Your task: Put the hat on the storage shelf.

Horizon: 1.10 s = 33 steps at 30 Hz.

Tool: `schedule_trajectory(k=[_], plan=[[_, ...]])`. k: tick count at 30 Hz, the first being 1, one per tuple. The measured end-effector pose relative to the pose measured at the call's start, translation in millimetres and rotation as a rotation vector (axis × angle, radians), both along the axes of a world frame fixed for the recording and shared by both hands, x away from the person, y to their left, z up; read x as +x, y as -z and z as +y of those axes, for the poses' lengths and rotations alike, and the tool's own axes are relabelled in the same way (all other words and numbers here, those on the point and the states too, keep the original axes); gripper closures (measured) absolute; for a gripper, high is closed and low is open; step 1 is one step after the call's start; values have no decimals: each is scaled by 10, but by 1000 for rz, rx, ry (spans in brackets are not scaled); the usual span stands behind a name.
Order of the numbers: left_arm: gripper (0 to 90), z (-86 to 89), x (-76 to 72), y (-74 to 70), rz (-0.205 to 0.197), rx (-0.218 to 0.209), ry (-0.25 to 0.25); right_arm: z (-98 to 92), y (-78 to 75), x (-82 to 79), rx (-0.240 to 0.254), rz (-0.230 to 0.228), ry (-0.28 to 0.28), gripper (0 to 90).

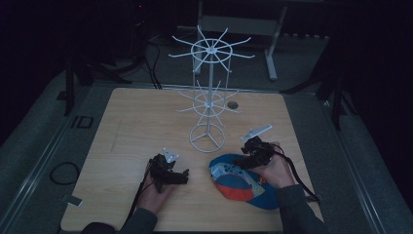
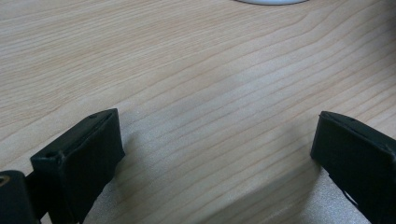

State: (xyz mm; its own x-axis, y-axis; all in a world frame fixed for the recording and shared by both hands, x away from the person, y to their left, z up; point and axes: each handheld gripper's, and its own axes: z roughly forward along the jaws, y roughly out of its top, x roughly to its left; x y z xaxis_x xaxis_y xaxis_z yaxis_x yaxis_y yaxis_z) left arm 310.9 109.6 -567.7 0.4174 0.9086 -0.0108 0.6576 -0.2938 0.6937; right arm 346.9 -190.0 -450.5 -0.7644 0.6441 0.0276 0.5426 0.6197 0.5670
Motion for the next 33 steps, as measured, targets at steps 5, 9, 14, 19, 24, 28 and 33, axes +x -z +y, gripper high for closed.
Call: schedule_trajectory(k=[5, 9, 14, 19, 24, 28, 33], plan=[[26, 1, 1, 0, -1, 1, 0, 29, 43, 49, -18, 9, -10, 340], [26, 1, 1, 0, -1, 1, 0, 51, 74, 96, -18, 30, -19, 336], [26, 1, 1, 0, -1, 1, 0, 89, 130, 134, -40, 47, -37, 329], [26, 1, 1, 0, -1, 2, 0, 128, 186, 170, -59, 63, -55, 313], [26, 1, 0, 0, -1, 1, 0, 172, 262, 217, -88, 88, -61, 291], [26, 3, 0, -1, 1, 4, 3, 215, 336, 245, -117, 107, -68, 290], [26, 3, 0, -1, 0, 4, 2, 246, 395, 271, -140, 122, -80, 305]])
